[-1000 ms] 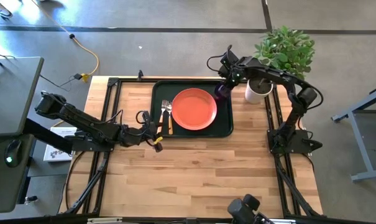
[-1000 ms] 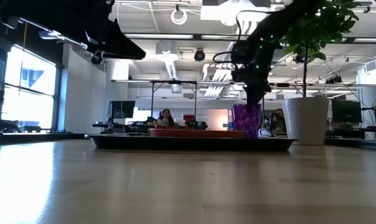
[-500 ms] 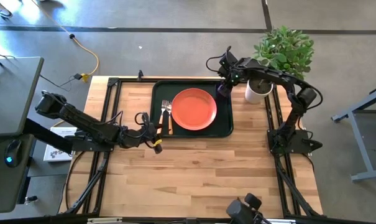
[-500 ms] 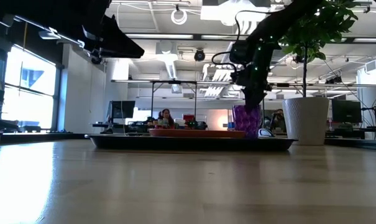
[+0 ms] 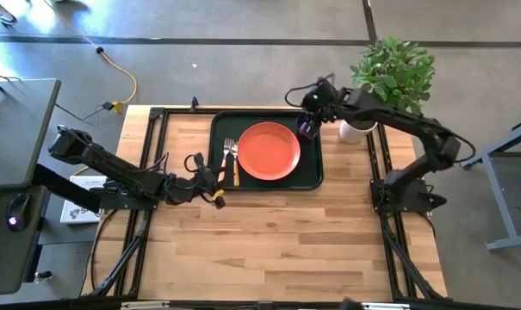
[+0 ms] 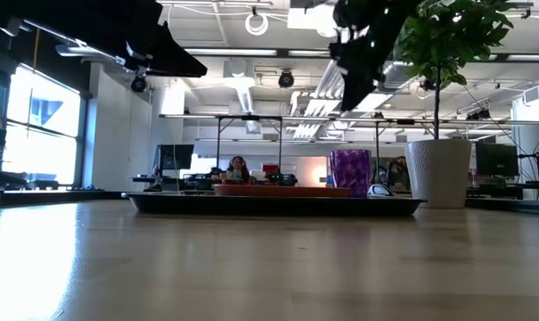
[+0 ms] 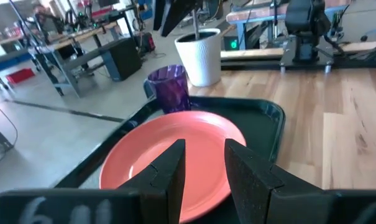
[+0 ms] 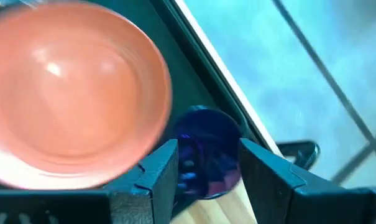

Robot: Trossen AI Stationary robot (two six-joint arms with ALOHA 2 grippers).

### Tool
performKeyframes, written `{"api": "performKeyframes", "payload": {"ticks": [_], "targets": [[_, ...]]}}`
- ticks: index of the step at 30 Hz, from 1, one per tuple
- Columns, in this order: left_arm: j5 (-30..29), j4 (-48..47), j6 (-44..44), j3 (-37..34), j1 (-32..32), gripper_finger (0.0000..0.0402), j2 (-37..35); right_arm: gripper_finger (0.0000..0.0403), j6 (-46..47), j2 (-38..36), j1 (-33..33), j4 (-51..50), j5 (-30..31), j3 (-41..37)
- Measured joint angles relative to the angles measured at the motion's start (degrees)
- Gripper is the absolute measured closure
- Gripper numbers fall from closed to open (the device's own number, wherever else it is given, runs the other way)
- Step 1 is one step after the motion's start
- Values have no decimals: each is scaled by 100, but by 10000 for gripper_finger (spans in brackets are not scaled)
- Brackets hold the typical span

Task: Pick and place plate/cup/fork/spoon on tray
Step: Return to Home Position

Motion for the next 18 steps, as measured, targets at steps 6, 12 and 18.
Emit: {"api": "performKeyframes", "payload": {"ticks": [6, 12, 18], "targets": [[459, 640, -443, -239, -115, 298, -208, 242, 886, -749, 1449, 232, 575, -125], [1114, 3063, 85, -1384, -228, 315, -228, 242, 1174, -1761, 3242, 3489, 1007, -2236], [3367, 3407, 162, -1621, 838, 346, -270, 242, 2015, -2483, 3789, 5961, 984, -4555]]}}
